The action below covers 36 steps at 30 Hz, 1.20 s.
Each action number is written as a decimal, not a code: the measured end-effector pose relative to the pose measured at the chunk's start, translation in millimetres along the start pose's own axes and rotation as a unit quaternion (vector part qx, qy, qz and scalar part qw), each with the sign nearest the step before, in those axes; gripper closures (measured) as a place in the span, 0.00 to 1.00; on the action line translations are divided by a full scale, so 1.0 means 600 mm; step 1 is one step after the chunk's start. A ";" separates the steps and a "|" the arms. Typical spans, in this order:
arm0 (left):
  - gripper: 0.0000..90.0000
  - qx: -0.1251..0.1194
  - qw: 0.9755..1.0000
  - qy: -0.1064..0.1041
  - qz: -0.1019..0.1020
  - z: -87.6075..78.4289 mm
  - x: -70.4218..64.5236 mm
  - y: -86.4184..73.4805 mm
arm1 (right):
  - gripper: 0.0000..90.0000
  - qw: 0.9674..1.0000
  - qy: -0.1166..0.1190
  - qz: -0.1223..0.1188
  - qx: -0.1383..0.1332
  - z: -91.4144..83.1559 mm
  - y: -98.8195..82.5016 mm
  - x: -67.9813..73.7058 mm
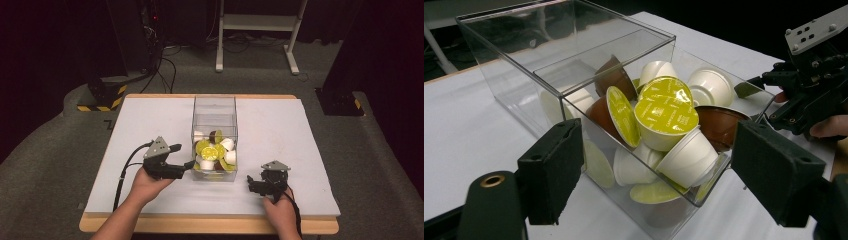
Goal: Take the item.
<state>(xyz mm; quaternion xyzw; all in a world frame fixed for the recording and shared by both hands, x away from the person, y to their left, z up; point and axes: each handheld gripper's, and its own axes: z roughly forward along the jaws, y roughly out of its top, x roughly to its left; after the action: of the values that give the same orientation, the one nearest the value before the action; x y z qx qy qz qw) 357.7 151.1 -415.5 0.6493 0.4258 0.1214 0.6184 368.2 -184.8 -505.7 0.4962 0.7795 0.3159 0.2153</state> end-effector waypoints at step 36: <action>0.24 0.053 0.998 -0.007 0.017 0.091 -0.023 -0.006 | 0.13 1.000 0.002 -0.002 -0.002 -0.001 0.000 0.001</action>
<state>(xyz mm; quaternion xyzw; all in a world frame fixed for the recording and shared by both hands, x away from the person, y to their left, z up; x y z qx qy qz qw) 385.5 102.7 -425.1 0.6888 0.4166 0.1049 0.5839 367.6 -184.6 -505.6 0.4937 0.7804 0.3180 0.2149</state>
